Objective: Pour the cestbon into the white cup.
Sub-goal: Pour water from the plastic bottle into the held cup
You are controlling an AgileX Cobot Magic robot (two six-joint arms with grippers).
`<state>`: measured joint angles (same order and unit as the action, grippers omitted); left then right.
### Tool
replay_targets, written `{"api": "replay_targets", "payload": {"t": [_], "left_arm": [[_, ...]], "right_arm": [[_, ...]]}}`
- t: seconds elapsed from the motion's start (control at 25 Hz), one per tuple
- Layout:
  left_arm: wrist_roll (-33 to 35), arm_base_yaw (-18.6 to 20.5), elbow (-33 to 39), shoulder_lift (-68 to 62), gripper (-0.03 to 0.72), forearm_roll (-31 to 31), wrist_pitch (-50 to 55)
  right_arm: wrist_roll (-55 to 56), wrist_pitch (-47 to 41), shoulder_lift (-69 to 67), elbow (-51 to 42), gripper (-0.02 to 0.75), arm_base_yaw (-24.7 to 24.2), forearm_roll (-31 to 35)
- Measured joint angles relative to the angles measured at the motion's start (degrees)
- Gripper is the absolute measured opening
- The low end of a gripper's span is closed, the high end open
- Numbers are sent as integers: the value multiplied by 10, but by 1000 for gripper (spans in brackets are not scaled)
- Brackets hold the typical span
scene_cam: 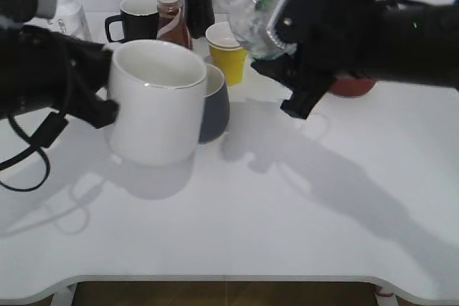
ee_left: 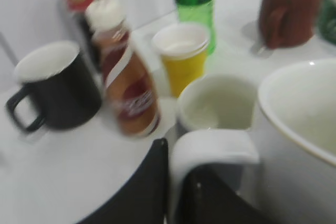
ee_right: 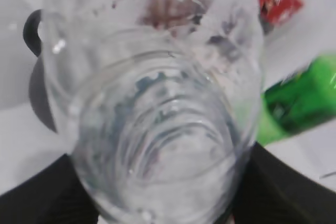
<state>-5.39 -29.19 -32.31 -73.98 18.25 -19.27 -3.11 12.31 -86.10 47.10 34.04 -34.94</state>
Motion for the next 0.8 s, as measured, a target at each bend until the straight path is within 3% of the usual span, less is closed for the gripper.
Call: {"api": "replay_targets", "payload": {"t": [0.24, 0.8], "left_arm": [[0, -43, -17, 0, 32, 1, 18], [0, -46, -17, 0, 32, 1, 12]], "right_arm": [[-122, -90, 1, 67, 460, 17, 1], [-368, -81, 1, 79, 460, 17, 2]]}}
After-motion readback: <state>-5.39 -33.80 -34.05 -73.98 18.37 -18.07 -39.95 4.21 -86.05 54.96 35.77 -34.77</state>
